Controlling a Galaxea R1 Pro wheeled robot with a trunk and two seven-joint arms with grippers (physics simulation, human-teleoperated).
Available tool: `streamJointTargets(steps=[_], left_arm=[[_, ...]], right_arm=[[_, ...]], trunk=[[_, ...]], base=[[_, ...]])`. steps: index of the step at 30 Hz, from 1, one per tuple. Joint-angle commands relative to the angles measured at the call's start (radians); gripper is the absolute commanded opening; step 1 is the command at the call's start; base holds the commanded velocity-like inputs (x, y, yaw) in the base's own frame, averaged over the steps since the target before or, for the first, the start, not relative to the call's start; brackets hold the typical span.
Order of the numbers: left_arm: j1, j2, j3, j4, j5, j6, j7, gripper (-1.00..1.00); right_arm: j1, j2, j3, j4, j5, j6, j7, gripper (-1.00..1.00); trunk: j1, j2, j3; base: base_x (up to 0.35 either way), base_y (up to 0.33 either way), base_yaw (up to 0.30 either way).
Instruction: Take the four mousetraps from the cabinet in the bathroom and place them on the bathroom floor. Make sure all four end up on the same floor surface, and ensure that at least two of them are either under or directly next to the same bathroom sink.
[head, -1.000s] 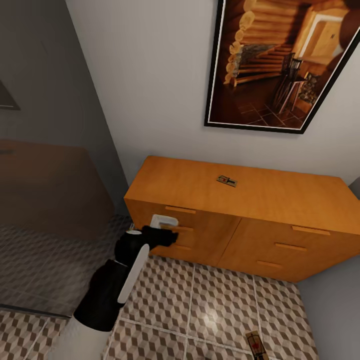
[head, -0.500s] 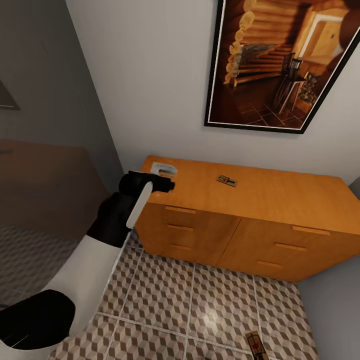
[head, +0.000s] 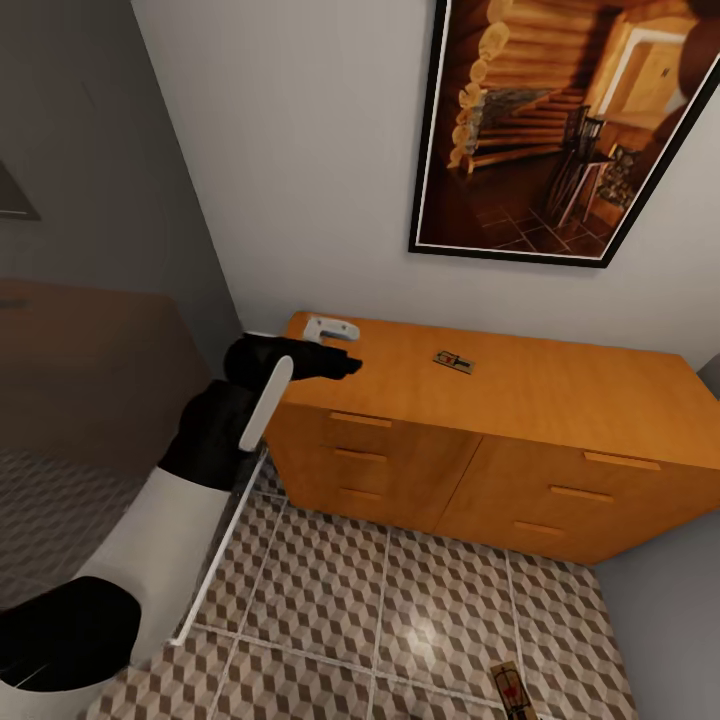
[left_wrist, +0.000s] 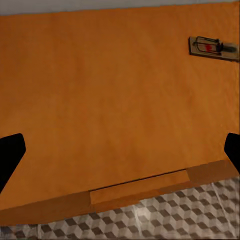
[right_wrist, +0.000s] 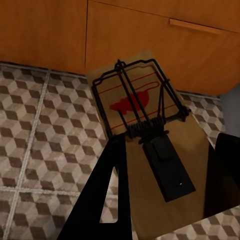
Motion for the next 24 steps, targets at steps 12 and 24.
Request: streamJointTargets(steps=[12,24], left_arm=[[-0.001,0.213,-0.04,-0.052,-0.008,-0.002,-0.517,1.0],[-0.001,0.358,-0.168,-0.136,-0.129,-0.03,-0.883,1.0]], right_arm=[[-0.001,0.0,0.001,0.002,0.014,0.0,-0.013,-1.0],[-0.001,0.003,0.002,0.002,0.016,-0.001,-0.013,-1.0]], trunk=[[0.001,-0.002,-0.002],[0.001,-0.002,-0.002]], base=[[0.0,0.0,0.0],[0.0,0.0,0.0]])
